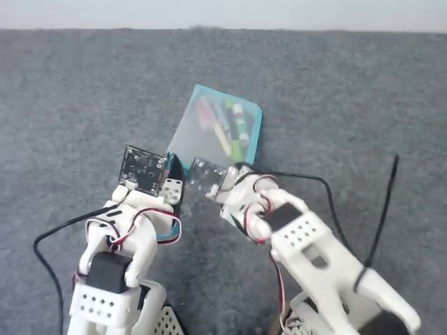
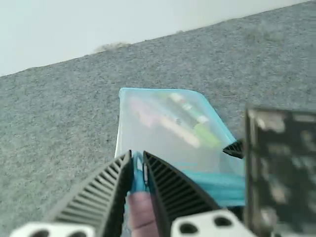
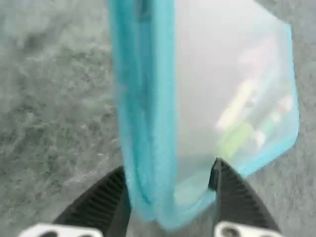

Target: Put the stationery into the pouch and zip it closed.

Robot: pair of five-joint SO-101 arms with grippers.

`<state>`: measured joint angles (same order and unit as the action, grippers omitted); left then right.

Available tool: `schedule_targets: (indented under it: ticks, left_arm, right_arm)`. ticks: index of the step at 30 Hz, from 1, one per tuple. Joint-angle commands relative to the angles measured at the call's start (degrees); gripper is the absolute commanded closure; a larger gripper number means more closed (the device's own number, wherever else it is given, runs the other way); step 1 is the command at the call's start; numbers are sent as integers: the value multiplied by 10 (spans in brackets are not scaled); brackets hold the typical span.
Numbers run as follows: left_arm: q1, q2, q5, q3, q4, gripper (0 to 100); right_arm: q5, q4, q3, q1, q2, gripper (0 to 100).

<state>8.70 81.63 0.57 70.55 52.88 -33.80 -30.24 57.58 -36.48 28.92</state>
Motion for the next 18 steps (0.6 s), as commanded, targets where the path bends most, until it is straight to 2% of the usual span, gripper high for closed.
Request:
schedule_targets:
  ticks: [1, 6, 10, 12, 18]
  left_arm:
    - [17, -7, 6, -30, 7, 988]
    - [18, -7, 6, -29, 7, 988]
    - [18, -7, 6, -25, 5, 988]
    - [17, -7, 6, -18, 3, 988]
    - [13, -7, 7, -3, -15, 988]
  right_arm:
    - [23, 15, -71, 28, -42, 790]
    - [24, 15, -101, 30, -62, 805]
    - [31, 9, -123, 37, -62, 991]
    - [58, 7, -125, 48, -60, 977]
    - [61, -99, -125, 87, 15, 991]
